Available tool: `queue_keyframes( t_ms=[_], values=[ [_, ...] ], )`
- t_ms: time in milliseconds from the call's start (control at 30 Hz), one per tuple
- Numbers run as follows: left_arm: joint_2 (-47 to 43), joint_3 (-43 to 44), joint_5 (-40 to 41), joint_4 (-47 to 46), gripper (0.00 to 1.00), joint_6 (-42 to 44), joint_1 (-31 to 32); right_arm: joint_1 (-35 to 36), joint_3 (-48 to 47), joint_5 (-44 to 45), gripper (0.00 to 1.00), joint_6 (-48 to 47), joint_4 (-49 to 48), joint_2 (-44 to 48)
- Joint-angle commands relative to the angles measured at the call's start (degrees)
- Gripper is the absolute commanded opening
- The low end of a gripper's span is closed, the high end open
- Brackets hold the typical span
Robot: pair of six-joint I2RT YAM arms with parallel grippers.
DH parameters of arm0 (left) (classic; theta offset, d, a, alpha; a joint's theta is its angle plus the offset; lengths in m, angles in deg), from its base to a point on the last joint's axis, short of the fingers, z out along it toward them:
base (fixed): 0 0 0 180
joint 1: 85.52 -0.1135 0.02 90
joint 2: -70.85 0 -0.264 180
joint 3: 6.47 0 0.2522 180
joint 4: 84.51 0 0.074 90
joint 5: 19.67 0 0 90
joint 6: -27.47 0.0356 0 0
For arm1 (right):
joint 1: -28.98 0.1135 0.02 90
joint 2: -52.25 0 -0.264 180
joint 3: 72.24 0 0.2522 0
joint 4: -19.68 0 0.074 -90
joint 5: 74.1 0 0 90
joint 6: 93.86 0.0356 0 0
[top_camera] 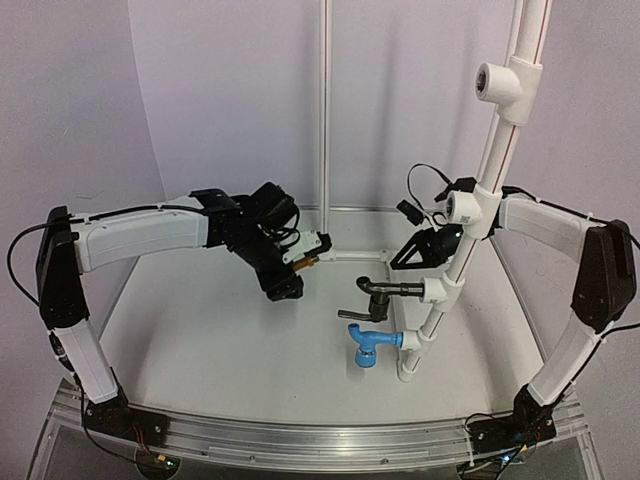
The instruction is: Install the water faucets
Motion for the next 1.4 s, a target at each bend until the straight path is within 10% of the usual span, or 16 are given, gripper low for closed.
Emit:
queue_keyframes(
  t_ms=[0,1367],
  values=[
    [3.62,8.32,0.32,0.59,0.6,3.64,0.97,2.37,-4.66,-5.97,0.94,5.25,-2.91,-3.01],
    [9.32,19.28,-0.38,-2.37,0.55,2.86,7.34,9.25,-8.81,-13.77,0.5,23.37,-14.4,-12.97]
  ],
)
